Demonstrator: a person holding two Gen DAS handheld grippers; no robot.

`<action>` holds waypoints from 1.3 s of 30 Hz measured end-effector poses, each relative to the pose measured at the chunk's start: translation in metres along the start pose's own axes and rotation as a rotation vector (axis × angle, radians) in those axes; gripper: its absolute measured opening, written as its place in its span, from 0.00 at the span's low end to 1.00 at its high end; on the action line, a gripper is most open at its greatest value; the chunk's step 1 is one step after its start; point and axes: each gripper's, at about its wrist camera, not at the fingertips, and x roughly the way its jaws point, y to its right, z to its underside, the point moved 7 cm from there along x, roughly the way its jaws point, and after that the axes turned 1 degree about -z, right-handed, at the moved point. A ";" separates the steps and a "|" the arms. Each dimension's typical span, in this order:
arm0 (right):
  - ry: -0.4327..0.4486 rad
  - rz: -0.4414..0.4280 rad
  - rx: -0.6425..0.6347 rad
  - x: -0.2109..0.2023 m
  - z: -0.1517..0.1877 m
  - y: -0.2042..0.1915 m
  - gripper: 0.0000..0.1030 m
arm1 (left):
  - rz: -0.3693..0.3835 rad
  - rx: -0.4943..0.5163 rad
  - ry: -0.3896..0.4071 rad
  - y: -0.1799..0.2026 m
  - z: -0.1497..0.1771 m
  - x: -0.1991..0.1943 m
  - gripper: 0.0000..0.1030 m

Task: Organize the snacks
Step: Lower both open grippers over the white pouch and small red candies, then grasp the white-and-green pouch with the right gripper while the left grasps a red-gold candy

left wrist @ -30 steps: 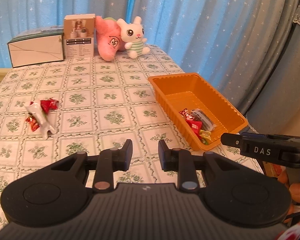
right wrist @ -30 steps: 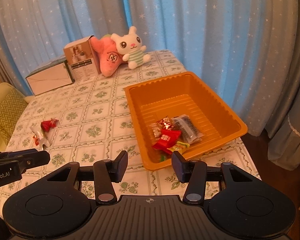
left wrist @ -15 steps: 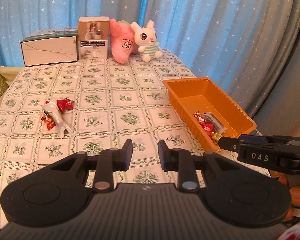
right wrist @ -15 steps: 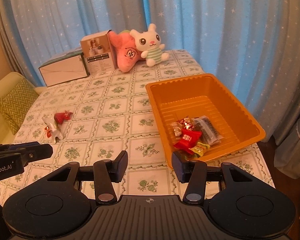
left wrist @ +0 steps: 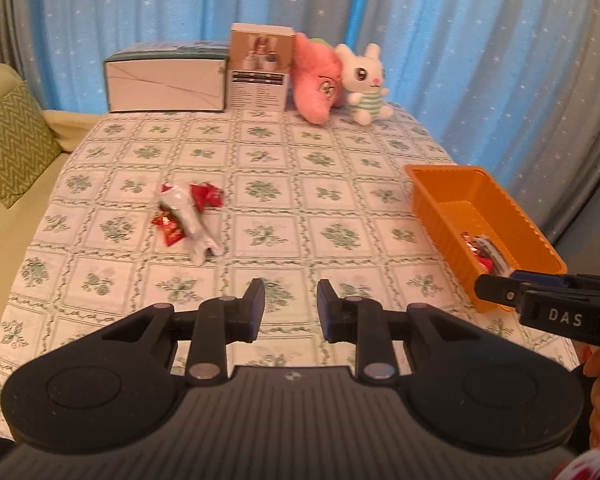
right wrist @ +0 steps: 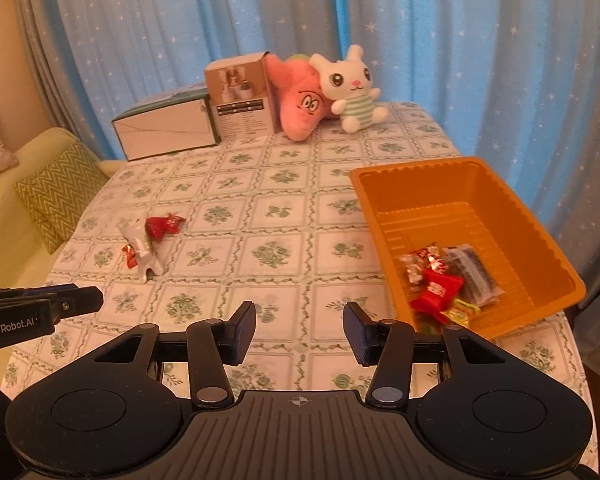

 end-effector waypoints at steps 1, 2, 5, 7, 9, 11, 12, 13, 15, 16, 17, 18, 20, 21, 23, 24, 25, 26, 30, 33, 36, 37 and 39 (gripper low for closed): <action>0.001 -0.008 -0.006 0.003 -0.001 -0.004 0.47 | -0.011 -0.008 0.002 -0.007 -0.001 0.001 0.24; 0.001 -0.017 -0.012 0.006 -0.003 -0.008 0.47 | -0.023 -0.015 0.003 -0.014 -0.002 0.002 0.25; 0.000 -0.039 -0.028 0.016 -0.006 -0.020 0.47 | -0.055 -0.033 -0.001 -0.034 -0.004 0.006 0.25; -0.002 -0.057 -0.037 0.025 -0.009 -0.029 0.47 | -0.074 -0.039 -0.003 -0.047 -0.006 0.010 0.25; -0.004 -0.074 -0.046 0.034 -0.012 -0.038 0.47 | -0.091 -0.039 -0.008 -0.059 -0.009 0.015 0.25; -0.005 -0.091 -0.057 0.043 -0.016 -0.048 0.47 | -0.100 -0.038 -0.012 -0.071 -0.012 0.020 0.25; -0.005 -0.099 -0.063 0.049 -0.019 -0.053 0.47 | -0.104 -0.039 -0.014 -0.076 -0.013 0.023 0.25; -0.006 -0.108 -0.070 0.055 -0.021 -0.058 0.47 | -0.109 -0.039 -0.018 -0.082 -0.015 0.028 0.25; -0.006 -0.127 -0.082 0.067 -0.026 -0.068 0.47 | -0.119 -0.034 -0.024 -0.093 -0.018 0.036 0.25; -0.005 -0.134 -0.088 0.073 -0.028 -0.073 0.47 | -0.123 -0.029 -0.027 -0.098 -0.020 0.040 0.25; -0.005 -0.141 -0.094 0.079 -0.030 -0.078 0.47 | -0.123 -0.026 -0.030 -0.102 -0.022 0.044 0.25; -0.006 -0.149 -0.099 0.085 -0.031 -0.082 0.47 | -0.120 -0.023 -0.033 -0.106 -0.024 0.049 0.25; -0.010 -0.163 -0.108 0.098 -0.034 -0.090 0.47 | -0.112 -0.010 -0.039 -0.113 -0.029 0.060 0.25; -0.013 -0.168 -0.113 0.105 -0.036 -0.094 0.47 | -0.111 -0.004 -0.045 -0.116 -0.031 0.066 0.25; -0.017 -0.181 -0.127 0.120 -0.038 -0.102 0.47 | -0.112 0.009 -0.050 -0.123 -0.035 0.077 0.26; -0.020 -0.186 -0.135 0.127 -0.038 -0.106 0.48 | -0.112 0.011 -0.053 -0.127 -0.036 0.083 0.26; -0.024 -0.193 -0.142 0.134 -0.039 -0.110 0.48 | -0.109 0.009 -0.055 -0.131 -0.037 0.088 0.26; -0.027 -0.201 -0.149 0.141 -0.039 -0.114 0.48 | -0.107 0.006 -0.060 -0.135 -0.037 0.094 0.26; -0.036 -0.238 -0.171 0.167 -0.039 -0.132 0.47 | -0.112 0.007 -0.071 -0.150 -0.035 0.113 0.26; -0.051 -0.260 -0.202 0.186 -0.037 -0.146 0.48 | -0.111 -0.004 -0.073 -0.161 -0.034 0.124 0.26; -0.065 -0.284 -0.236 0.203 -0.034 -0.158 0.47 | -0.117 -0.023 -0.075 -0.171 -0.031 0.134 0.26; -0.069 -0.288 -0.245 0.209 -0.033 -0.162 0.47 | -0.112 -0.037 -0.078 -0.174 -0.030 0.137 0.26; -0.079 -0.297 -0.258 0.220 -0.033 -0.168 0.47 | -0.104 -0.057 -0.091 -0.179 -0.026 0.144 0.26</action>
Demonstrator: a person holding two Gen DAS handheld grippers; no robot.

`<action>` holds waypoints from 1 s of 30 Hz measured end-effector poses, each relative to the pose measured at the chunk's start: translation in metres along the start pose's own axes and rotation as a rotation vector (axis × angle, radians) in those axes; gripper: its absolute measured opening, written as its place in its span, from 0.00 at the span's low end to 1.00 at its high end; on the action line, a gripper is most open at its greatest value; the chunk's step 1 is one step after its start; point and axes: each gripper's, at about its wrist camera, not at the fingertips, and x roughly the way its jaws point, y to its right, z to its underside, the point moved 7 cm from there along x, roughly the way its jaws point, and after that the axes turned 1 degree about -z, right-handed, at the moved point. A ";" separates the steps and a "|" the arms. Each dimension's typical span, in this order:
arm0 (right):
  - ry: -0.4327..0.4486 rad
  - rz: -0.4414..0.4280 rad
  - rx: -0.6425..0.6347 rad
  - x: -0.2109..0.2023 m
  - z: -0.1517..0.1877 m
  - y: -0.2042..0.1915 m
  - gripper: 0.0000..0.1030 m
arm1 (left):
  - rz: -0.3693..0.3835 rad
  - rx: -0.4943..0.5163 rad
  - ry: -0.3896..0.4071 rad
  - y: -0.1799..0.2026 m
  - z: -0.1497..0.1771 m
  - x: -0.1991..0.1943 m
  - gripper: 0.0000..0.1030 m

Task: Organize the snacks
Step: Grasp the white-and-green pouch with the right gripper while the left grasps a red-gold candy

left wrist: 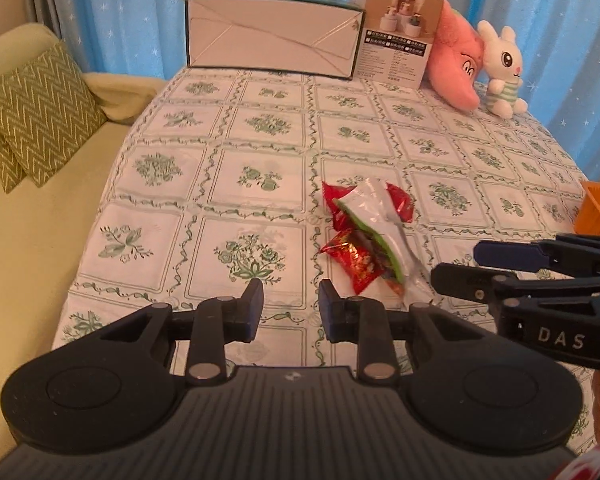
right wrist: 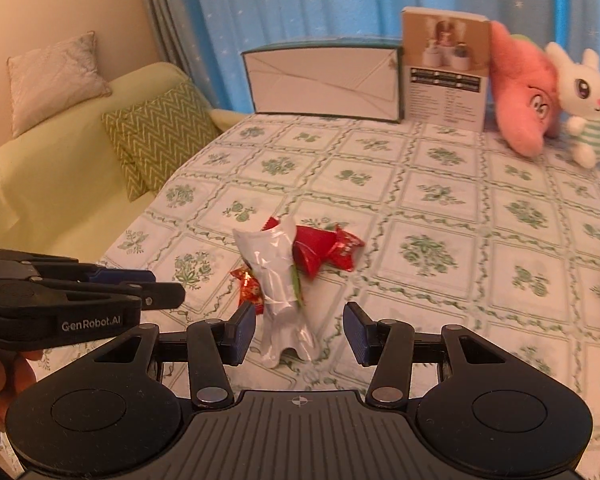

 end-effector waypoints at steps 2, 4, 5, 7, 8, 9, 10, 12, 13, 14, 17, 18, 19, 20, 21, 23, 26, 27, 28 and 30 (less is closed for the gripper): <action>-0.010 -0.014 -0.009 0.011 -0.001 -0.003 0.47 | 0.003 -0.014 -0.014 -0.003 0.001 0.004 0.26; -0.020 -0.037 -0.003 0.023 -0.003 -0.004 0.47 | 0.010 -0.028 0.004 -0.006 -0.003 0.004 0.26; -0.022 -0.044 0.004 0.028 -0.003 -0.004 0.47 | 0.010 -0.035 0.011 -0.007 -0.005 0.003 0.26; -0.023 -0.047 0.012 0.037 -0.006 -0.003 0.47 | 0.002 -0.044 0.014 -0.011 -0.007 0.004 0.26; -0.025 -0.048 0.014 0.040 -0.006 -0.002 0.47 | -0.002 -0.044 0.013 -0.012 -0.007 0.005 0.26; -0.024 -0.052 0.018 0.044 -0.007 -0.001 0.47 | -0.001 -0.045 0.012 -0.012 -0.008 0.005 0.26; -0.025 -0.055 0.020 0.046 -0.008 0.000 0.47 | 0.001 -0.046 0.013 -0.012 -0.008 0.005 0.25; -0.030 -0.066 0.017 0.051 -0.008 0.000 0.47 | 0.007 -0.045 0.017 -0.012 -0.008 0.005 0.26; -0.032 -0.070 0.019 0.053 -0.009 -0.001 0.46 | 0.009 -0.043 0.017 -0.011 -0.008 0.005 0.26; -0.031 -0.074 0.023 0.055 -0.009 0.000 0.35 | 0.010 -0.042 0.015 -0.011 -0.008 0.006 0.26; -0.025 -0.086 0.041 0.052 -0.009 0.000 0.29 | 0.012 -0.032 0.007 -0.006 -0.007 0.008 0.26; -0.023 -0.092 0.045 0.050 -0.008 0.000 0.29 | 0.018 -0.028 0.006 -0.005 -0.007 0.009 0.26; -0.017 -0.091 0.044 0.046 -0.008 0.000 0.29 | 0.025 -0.025 0.005 -0.003 -0.007 0.009 0.26; -0.010 -0.084 0.041 0.041 -0.007 0.001 0.29 | 0.035 -0.021 0.003 0.000 -0.007 0.010 0.26; -0.002 -0.076 0.039 0.035 -0.007 0.002 0.29 | 0.044 -0.018 0.001 0.003 -0.007 0.011 0.26; 0.018 -0.050 0.037 0.021 -0.005 0.007 0.29 | 0.069 -0.022 -0.006 0.008 -0.008 0.014 0.26; 0.030 0.001 0.059 0.003 0.002 0.022 0.29 | 0.106 -0.052 -0.016 0.014 -0.008 0.019 0.26; 0.029 0.022 0.064 -0.002 0.005 0.028 0.29 | 0.116 -0.061 -0.018 0.016 -0.009 0.020 0.26; 0.026 0.042 0.072 -0.005 0.008 0.035 0.29 | 0.123 -0.070 -0.019 0.018 -0.010 0.022 0.26; 0.018 0.073 0.110 -0.010 0.017 0.049 0.29 | 0.135 -0.095 -0.015 0.020 -0.013 0.025 0.27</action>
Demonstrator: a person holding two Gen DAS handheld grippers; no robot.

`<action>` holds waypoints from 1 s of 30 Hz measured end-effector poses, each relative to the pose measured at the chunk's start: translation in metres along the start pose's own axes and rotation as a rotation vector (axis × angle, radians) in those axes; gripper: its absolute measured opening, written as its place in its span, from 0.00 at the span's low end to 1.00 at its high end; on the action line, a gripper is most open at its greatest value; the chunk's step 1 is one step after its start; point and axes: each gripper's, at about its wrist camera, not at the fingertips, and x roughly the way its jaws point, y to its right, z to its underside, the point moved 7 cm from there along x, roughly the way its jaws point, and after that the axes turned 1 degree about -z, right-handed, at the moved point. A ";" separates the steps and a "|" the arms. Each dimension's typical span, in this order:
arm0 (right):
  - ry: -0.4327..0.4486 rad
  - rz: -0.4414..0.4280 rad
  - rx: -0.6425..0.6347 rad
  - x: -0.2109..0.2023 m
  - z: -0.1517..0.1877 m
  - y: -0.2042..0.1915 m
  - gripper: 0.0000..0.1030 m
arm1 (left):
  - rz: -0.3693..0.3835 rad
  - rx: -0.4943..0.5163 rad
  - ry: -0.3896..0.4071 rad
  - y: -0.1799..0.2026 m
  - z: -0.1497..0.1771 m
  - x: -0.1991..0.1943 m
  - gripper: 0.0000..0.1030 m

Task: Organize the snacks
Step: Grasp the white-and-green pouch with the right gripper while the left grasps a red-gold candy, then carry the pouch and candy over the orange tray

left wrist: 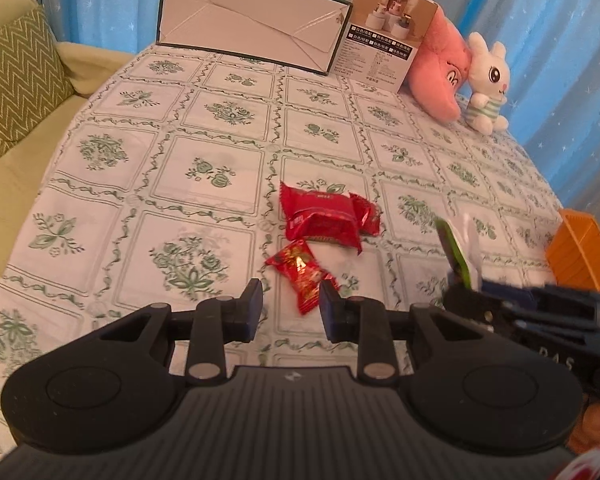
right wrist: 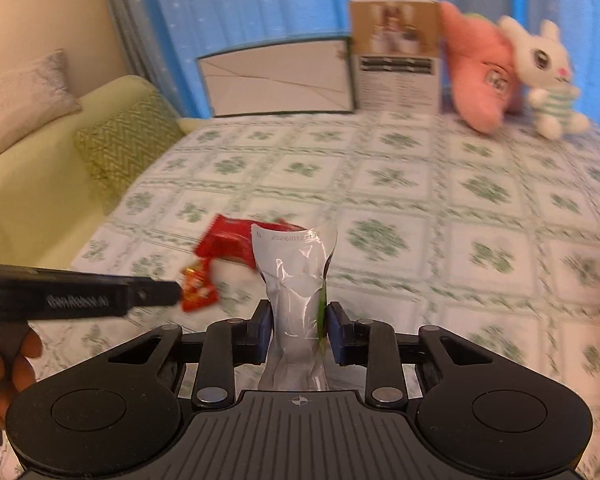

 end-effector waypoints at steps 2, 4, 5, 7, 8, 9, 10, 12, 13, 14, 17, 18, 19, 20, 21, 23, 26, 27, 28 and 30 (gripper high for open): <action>-0.005 0.022 0.034 -0.004 0.005 0.013 0.29 | 0.007 -0.016 0.006 0.002 -0.004 0.005 0.27; -0.005 0.038 0.049 -0.008 0.008 0.022 0.29 | -0.004 -0.023 0.006 0.006 -0.007 0.013 0.27; -0.006 0.042 0.051 -0.009 0.009 0.025 0.29 | -0.008 -0.021 0.000 0.008 -0.008 0.017 0.27; -0.004 0.052 0.052 -0.012 0.012 0.029 0.29 | -0.021 -0.022 -0.016 0.010 -0.008 0.026 0.27; -0.004 0.056 0.051 -0.013 0.012 0.031 0.29 | -0.032 -0.015 -0.013 0.012 -0.008 0.028 0.27; -0.005 0.060 0.052 -0.014 0.013 0.033 0.29 | -0.044 -0.002 -0.004 0.013 -0.009 0.029 0.27; -0.006 0.062 0.056 -0.014 0.014 0.034 0.29 | -0.061 0.008 0.004 0.015 -0.009 0.030 0.27; -0.009 0.062 0.061 -0.015 0.015 0.036 0.29 | -0.082 0.024 0.013 0.018 -0.007 0.030 0.25; -0.008 0.064 0.061 -0.015 0.015 0.037 0.29 | -0.090 0.042 0.014 0.020 -0.006 0.030 0.21; -0.008 0.066 0.060 -0.016 0.016 0.038 0.29 | -0.097 0.056 0.014 0.022 -0.004 0.029 0.19; -0.004 0.070 0.064 -0.019 0.017 0.038 0.29 | -0.111 0.081 0.014 0.025 0.003 0.025 0.18; -0.002 0.073 0.064 -0.021 0.017 0.039 0.29 | -0.112 0.088 0.013 0.027 0.006 0.023 0.18; -0.001 0.075 0.065 -0.023 0.018 0.038 0.29 | -0.112 0.091 0.012 0.029 0.008 0.020 0.18; 0.000 0.077 0.067 -0.026 0.019 0.038 0.29 | -0.111 0.094 0.012 0.031 0.011 0.018 0.18; 0.001 0.079 0.070 -0.029 0.020 0.039 0.29 | -0.110 0.104 0.012 0.035 0.014 0.015 0.18; 0.005 0.090 0.075 -0.036 0.022 0.041 0.29 | -0.102 0.127 0.013 0.044 0.019 0.010 0.18; 0.003 0.116 0.095 -0.050 0.027 0.048 0.29 | -0.085 0.155 0.007 0.062 0.029 0.004 0.18; 0.004 0.123 0.100 -0.056 0.029 0.050 0.29 | -0.076 0.158 0.005 0.068 0.033 0.001 0.18; 0.006 0.130 0.106 -0.062 0.030 0.053 0.29 | -0.067 0.158 0.003 0.074 0.037 -0.003 0.18; 0.010 0.144 0.121 -0.076 0.034 0.059 0.29 | -0.038 0.156 -0.007 0.087 0.047 -0.011 0.18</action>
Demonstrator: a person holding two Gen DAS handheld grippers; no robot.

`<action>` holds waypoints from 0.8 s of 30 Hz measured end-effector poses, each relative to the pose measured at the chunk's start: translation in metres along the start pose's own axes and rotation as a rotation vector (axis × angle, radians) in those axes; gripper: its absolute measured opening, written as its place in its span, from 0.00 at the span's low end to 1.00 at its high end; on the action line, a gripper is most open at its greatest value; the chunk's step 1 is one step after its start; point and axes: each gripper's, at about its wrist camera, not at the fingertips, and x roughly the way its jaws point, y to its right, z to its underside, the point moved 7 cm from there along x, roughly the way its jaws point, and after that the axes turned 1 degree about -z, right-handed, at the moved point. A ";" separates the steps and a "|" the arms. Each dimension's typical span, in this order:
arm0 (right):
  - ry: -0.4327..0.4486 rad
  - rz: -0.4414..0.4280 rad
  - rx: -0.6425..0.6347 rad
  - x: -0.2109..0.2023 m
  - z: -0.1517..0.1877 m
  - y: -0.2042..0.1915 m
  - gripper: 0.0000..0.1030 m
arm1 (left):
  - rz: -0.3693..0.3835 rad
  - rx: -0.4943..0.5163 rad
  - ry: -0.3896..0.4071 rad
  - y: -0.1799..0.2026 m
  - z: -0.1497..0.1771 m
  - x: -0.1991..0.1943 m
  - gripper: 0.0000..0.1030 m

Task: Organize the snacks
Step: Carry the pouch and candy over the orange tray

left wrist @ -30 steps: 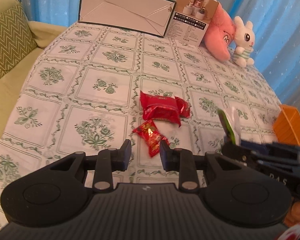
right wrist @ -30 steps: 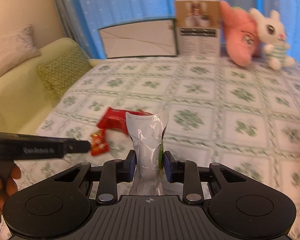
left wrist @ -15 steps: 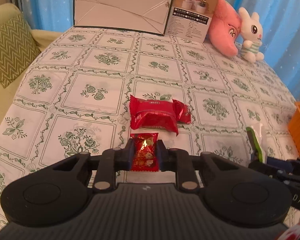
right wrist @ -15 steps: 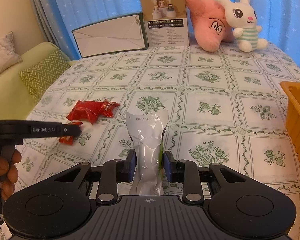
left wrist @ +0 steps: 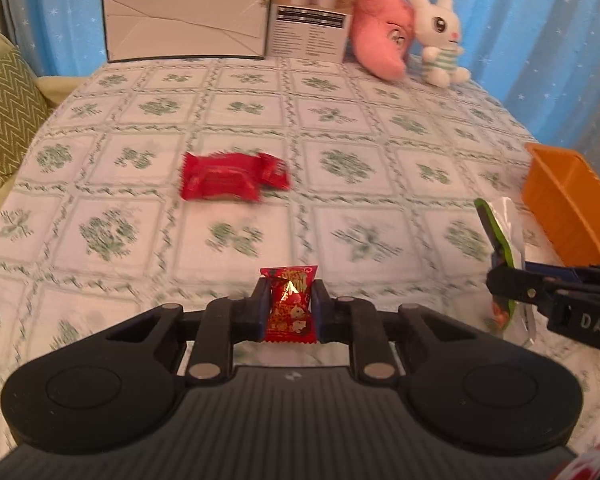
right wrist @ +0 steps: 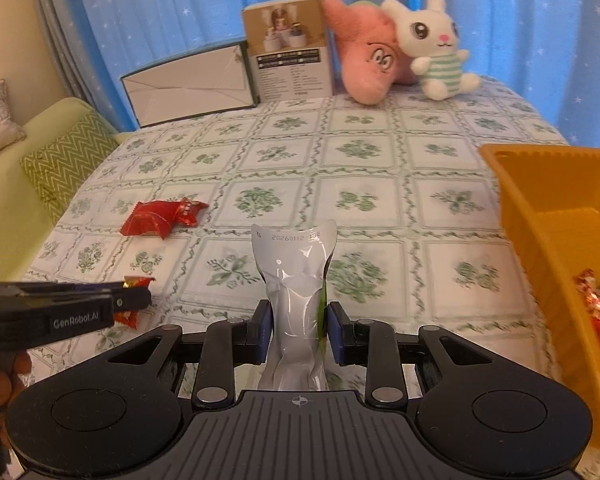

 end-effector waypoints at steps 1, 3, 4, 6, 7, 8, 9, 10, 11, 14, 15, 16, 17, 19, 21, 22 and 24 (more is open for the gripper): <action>-0.001 0.004 0.009 -0.007 0.002 0.004 0.29 | 0.015 0.005 -0.005 0.007 0.004 -0.004 0.18; 0.003 0.016 0.019 -0.021 0.005 0.011 0.29 | 0.036 0.020 -0.008 0.023 0.011 -0.015 0.18; 0.007 0.024 0.021 -0.029 0.006 0.015 0.29 | 0.043 0.021 -0.008 0.029 0.014 -0.020 0.18; 0.015 0.041 0.027 -0.045 0.010 0.023 0.29 | 0.063 0.016 -0.007 0.041 0.018 -0.032 0.18; 0.019 0.049 0.033 -0.053 0.011 0.027 0.29 | 0.070 0.016 -0.005 0.047 0.019 -0.038 0.18; 0.023 0.058 0.039 -0.061 0.013 0.031 0.29 | 0.074 0.019 -0.002 0.053 0.021 -0.043 0.18; 0.026 0.068 0.046 -0.070 0.016 0.036 0.29 | 0.079 0.021 0.002 0.058 0.022 -0.049 0.18; 0.029 0.077 0.055 -0.078 0.017 0.040 0.29 | 0.084 0.023 0.005 0.064 0.021 -0.054 0.18; 0.033 0.084 0.063 -0.086 0.019 0.045 0.29 | 0.088 0.027 0.009 0.070 0.022 -0.059 0.18; 0.046 0.107 0.080 -0.109 0.025 0.057 0.29 | 0.106 0.034 0.016 0.087 0.022 -0.073 0.18; 0.053 0.113 0.085 -0.118 0.026 0.061 0.29 | 0.115 0.039 0.019 0.095 0.022 -0.077 0.18; 0.060 0.120 0.089 -0.125 0.028 0.065 0.29 | 0.122 0.045 0.023 0.102 0.022 -0.081 0.18; 0.067 0.127 0.093 -0.133 0.028 0.069 0.29 | 0.131 0.055 0.027 0.111 0.022 -0.085 0.18; 0.082 0.144 0.105 -0.147 0.029 0.078 0.29 | 0.151 0.075 0.034 0.128 0.022 -0.092 0.18; 0.094 0.160 0.123 -0.160 0.030 0.089 0.29 | 0.171 0.095 0.038 0.147 0.021 -0.096 0.18; 0.100 0.170 0.130 -0.166 0.030 0.094 0.29 | 0.180 0.104 0.039 0.155 0.021 -0.098 0.18; 0.110 0.186 0.144 -0.177 0.030 0.106 0.29 | 0.201 0.124 0.043 0.174 0.020 -0.102 0.18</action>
